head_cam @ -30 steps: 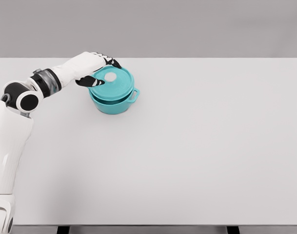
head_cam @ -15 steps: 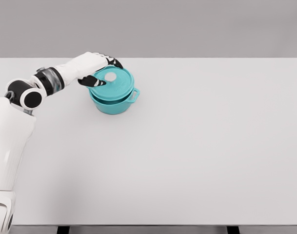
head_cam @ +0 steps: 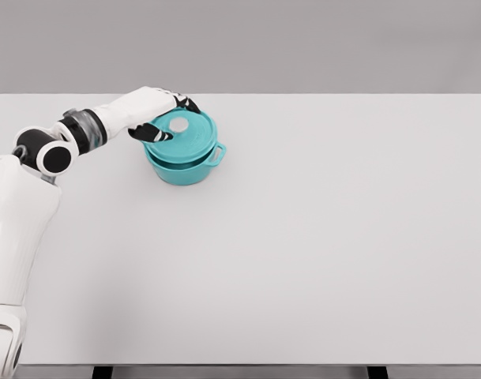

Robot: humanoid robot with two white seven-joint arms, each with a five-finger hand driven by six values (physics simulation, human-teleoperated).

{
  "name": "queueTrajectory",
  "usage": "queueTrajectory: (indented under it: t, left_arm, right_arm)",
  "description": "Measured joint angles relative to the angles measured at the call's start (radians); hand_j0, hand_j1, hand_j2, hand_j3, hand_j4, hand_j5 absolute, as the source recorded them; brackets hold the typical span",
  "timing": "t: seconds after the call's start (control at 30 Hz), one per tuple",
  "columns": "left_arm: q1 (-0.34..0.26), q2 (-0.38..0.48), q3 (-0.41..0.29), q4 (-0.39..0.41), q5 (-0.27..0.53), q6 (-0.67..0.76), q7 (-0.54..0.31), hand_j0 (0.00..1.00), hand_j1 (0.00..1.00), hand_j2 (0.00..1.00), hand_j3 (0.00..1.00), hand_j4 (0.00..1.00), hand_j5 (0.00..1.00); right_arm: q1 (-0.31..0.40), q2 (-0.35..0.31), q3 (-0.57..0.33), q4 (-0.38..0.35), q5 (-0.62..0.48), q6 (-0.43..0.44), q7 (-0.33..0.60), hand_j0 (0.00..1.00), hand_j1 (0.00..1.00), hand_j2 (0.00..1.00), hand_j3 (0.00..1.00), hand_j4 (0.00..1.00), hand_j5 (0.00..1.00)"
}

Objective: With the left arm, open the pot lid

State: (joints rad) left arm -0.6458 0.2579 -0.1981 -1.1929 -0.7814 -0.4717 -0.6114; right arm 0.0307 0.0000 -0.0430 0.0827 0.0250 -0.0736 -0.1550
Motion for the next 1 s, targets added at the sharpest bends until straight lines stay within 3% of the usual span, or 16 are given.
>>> queueTrajectory:
  t: [1.0]
  left_arm:
    - [-0.009, -0.012, -0.021, 0.021, 0.003, 0.047, 0.000, 0.67, 0.67, 0.67, 0.67, 0.67, 0.67]
  right_arm:
    - [0.000, 0.000, 0.000, 0.000, 0.000, 0.000, 0.000, 1.00, 1.00, 1.00, 1.00, 1.00, 1.00]
